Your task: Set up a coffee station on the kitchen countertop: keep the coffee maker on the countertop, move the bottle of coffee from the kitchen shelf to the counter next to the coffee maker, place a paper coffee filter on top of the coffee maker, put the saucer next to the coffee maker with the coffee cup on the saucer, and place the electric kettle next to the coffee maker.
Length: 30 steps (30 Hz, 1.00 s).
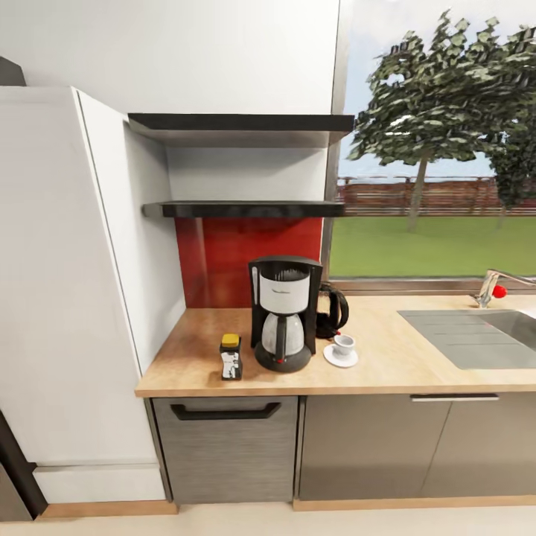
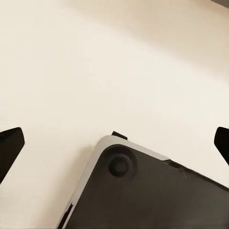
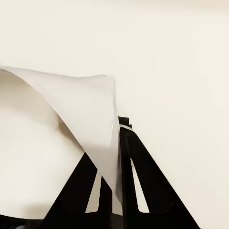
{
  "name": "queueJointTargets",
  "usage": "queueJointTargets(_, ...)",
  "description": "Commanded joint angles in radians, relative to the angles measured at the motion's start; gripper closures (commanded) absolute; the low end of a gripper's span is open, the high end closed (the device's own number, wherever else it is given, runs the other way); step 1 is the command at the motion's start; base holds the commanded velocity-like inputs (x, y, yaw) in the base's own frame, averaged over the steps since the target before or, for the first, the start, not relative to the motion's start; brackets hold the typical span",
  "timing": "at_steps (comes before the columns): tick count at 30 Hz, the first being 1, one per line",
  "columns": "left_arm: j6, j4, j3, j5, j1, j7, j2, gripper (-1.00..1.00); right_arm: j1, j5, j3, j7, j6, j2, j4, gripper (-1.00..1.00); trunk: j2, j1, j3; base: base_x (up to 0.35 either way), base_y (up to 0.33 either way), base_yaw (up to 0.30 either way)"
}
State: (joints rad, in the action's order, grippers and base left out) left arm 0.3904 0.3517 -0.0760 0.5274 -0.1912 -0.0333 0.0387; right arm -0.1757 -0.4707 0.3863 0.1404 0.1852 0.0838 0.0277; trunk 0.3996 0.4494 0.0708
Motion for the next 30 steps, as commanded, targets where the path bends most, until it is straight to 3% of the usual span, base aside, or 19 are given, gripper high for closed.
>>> queueJointTargets(1,0.002,0.001,-0.008,0.008,-0.001,-0.003,0.001,-1.0,-0.001,-0.003,0.008,0.002,0.005,0.001,0.003,1.0,0.0,0.001,0.0,0.147,0.253,0.0)
queueJointTargets(20,0.002,-0.014,-0.008,0.001,-0.001,-0.003,0.001,-1.0,-0.001,-0.002,0.009,0.002,0.005,0.0,0.003,1.0,0.0,0.001,0.0,0.139,0.307,0.0)
queueJointTargets(30,0.003,-0.02,-0.008,-0.001,-0.001,-0.003,0.001,-1.0,-0.001,-0.002,0.009,-0.001,0.006,0.001,0.003,1.0,0.0,0.001,0.0,0.028,0.282,0.0)
